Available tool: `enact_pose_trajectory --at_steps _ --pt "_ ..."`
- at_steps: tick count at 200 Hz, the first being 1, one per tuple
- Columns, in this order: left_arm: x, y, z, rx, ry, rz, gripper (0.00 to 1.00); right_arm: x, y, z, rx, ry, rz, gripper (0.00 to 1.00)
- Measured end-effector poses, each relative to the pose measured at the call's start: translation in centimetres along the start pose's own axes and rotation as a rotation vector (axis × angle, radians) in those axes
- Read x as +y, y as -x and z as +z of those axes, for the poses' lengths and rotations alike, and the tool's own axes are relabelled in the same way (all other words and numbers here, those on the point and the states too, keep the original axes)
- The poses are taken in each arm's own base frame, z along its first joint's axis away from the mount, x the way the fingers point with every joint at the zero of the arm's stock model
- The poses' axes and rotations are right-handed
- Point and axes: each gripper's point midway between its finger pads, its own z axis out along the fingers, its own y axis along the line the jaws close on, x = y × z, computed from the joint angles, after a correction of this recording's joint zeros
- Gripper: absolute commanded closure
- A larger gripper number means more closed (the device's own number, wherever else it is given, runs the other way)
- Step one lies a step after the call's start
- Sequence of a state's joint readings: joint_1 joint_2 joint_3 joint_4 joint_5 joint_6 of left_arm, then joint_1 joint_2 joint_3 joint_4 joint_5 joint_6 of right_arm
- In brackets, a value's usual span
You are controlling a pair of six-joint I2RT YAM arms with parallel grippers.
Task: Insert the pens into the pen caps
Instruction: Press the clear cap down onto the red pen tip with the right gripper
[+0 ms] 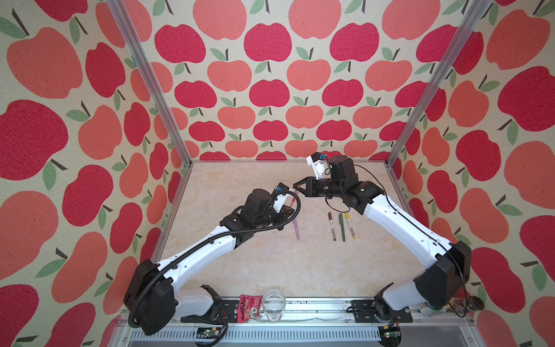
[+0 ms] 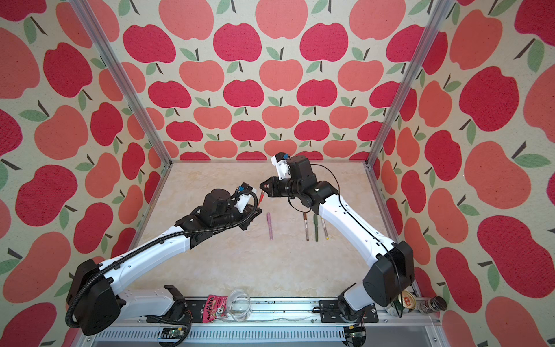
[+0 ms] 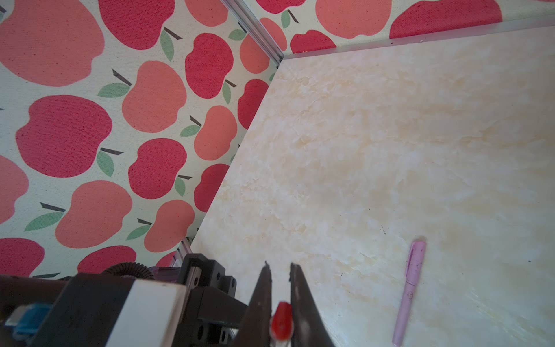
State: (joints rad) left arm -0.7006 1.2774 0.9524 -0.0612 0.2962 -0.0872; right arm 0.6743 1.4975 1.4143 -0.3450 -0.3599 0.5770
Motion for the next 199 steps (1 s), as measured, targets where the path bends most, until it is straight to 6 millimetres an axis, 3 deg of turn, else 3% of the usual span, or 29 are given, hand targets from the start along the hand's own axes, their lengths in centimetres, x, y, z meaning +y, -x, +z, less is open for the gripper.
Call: enact_pose_trajectory --at_steps 105,157,199 --pt "2.0 0.7 1.0 0.035 0.032 -0.032 1.00 -1.1 1.0 1.0 -0.109 -0.014 0.009 0.99" --pt "2.2 2.0 1.7 0.022 0.018 -0.038 1.00 -1.3 2.2 0.7 -0.191 -0.022 0.002 1.00" --pt "2.2 2.0 2.4 0.045 0.003 -0.045 1.00 -2.2 2.2 0.7 -0.228 -0.044 0.014 1.00"
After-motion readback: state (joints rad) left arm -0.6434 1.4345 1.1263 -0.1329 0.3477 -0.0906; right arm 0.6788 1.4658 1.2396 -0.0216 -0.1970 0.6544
